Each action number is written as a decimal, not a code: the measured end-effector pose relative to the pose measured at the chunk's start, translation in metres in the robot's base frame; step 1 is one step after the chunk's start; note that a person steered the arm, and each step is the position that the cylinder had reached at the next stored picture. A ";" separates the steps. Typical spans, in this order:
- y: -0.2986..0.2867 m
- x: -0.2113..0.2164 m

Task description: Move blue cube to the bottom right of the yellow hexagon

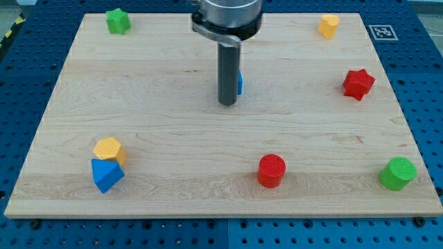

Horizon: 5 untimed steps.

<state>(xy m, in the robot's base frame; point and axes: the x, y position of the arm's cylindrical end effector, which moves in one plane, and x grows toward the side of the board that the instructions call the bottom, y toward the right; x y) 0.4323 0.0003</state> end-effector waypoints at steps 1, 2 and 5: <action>0.053 0.000; 0.097 -0.022; -0.037 0.020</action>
<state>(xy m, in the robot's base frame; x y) 0.4526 -0.0364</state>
